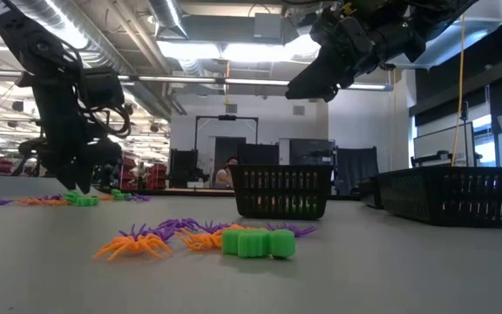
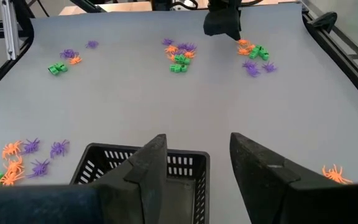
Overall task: Sort Halloween decoration
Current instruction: Put the orange spider toy into the bottom right bin
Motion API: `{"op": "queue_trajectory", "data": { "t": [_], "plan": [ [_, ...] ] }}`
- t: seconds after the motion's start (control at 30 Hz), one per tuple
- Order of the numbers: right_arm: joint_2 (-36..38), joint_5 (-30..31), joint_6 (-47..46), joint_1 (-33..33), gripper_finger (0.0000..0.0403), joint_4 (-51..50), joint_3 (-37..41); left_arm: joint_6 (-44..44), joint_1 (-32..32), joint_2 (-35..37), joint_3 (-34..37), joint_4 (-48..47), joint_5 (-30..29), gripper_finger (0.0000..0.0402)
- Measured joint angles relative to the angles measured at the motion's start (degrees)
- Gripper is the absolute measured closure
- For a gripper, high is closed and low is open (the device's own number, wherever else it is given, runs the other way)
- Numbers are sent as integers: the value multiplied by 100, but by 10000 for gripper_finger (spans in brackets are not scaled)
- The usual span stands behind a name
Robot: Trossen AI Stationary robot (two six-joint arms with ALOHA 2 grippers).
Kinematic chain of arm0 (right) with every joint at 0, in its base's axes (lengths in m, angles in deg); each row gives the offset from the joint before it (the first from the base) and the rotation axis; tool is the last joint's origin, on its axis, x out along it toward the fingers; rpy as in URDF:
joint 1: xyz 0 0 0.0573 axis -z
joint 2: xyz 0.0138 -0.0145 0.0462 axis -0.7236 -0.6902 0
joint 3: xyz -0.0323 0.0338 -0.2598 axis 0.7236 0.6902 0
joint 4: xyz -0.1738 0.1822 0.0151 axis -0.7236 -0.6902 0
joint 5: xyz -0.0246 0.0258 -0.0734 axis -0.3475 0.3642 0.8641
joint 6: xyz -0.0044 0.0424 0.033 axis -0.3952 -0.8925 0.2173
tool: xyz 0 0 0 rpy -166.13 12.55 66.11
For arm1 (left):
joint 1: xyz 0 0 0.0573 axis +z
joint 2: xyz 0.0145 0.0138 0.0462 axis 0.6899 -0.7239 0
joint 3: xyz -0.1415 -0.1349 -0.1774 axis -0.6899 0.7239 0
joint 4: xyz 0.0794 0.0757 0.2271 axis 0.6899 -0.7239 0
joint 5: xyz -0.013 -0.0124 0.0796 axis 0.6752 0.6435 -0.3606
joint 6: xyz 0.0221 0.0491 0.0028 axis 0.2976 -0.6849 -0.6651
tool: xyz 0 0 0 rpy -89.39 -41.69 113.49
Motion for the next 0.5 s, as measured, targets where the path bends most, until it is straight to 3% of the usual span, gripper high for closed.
{"op": "queue_trajectory", "data": {
  "t": [0.5],
  "plan": [
    [0, 0, 1, 0, 228, 0, 0, -8, 6, -601, -15, 478, -6, 260]
  ]
}}
